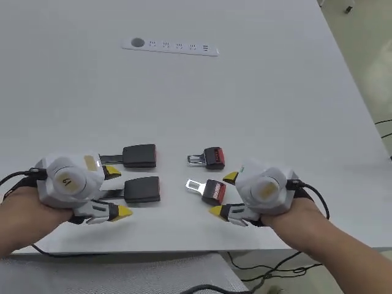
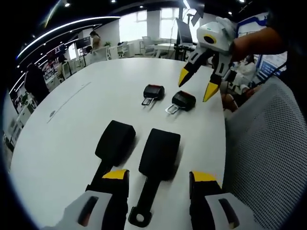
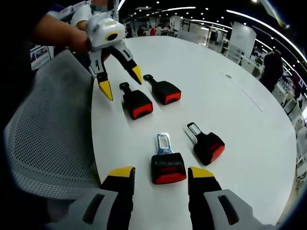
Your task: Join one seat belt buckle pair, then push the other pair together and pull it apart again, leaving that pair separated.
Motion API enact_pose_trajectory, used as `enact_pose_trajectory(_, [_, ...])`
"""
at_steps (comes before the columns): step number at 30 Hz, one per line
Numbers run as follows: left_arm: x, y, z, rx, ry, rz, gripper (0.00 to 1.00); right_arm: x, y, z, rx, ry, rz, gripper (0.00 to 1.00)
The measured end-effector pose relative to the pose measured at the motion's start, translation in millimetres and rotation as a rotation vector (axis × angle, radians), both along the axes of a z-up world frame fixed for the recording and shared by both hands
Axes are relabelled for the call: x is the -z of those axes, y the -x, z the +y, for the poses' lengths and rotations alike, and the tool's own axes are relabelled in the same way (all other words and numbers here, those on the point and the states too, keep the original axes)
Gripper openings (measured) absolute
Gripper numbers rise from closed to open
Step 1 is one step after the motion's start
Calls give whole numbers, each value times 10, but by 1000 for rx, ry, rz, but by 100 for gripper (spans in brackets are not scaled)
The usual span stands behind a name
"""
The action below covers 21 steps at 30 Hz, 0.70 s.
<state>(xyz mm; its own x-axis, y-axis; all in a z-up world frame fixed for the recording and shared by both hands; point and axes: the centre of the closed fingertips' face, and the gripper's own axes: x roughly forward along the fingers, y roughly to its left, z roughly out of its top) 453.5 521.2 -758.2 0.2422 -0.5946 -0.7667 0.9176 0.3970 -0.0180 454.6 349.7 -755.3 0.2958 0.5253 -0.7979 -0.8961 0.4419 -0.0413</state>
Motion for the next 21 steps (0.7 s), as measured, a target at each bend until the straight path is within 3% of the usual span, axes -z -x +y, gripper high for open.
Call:
enact_pose_trajectory(9, [35, -82, -53, 27, -9, 17, 48, 68, -80, 19, -26, 8, 19, 41])
enact_pose_trajectory(13, [112, -116, -42, 101, -60, -20, 50, 71, -105, 37, -30, 6, 28, 37])
enact_pose_trajectory(21, [166, -119, -119, 153, -63, -3, 48, 132, -95, 49, -68, 24, 46, 35])
